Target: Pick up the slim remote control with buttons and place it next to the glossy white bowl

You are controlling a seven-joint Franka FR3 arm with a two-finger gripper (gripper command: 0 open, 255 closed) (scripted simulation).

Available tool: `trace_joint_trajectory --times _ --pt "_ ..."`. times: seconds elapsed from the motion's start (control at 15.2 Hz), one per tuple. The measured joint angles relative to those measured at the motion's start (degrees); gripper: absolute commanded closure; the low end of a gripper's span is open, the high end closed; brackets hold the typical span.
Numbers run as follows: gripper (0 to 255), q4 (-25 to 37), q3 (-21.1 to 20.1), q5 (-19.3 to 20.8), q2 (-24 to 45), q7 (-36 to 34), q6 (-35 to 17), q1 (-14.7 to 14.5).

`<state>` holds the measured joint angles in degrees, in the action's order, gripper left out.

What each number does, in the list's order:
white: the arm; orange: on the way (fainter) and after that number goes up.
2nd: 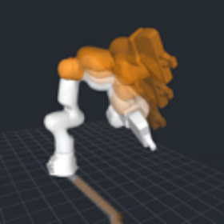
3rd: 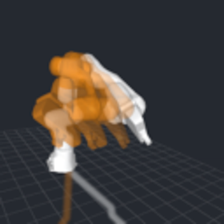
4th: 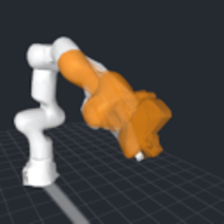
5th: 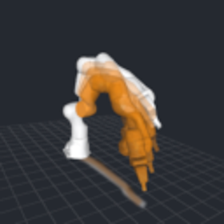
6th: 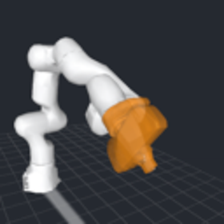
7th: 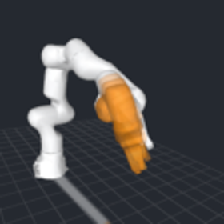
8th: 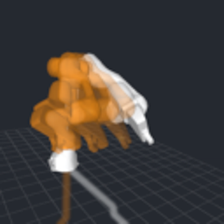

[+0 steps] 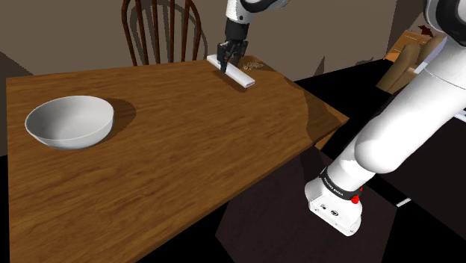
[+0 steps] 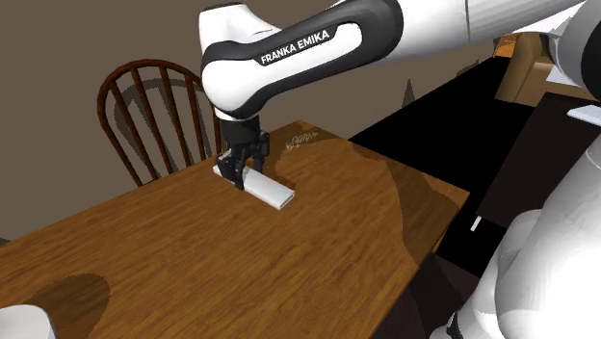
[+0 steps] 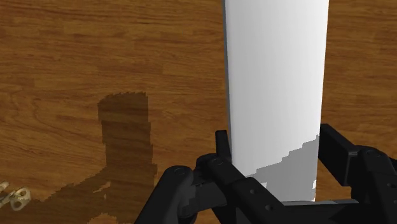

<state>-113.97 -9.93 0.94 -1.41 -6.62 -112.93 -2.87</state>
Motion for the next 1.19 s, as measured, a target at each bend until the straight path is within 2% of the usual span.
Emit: trace_joint_trajectory --times 0.79,1.19 --pt "255 10.97 -7.63 2.82 9.22 -17.13 2.47 -8.72" --pt "255 21.00 -10.14 5.74 16.78 -25.00 5.70 -13.92"
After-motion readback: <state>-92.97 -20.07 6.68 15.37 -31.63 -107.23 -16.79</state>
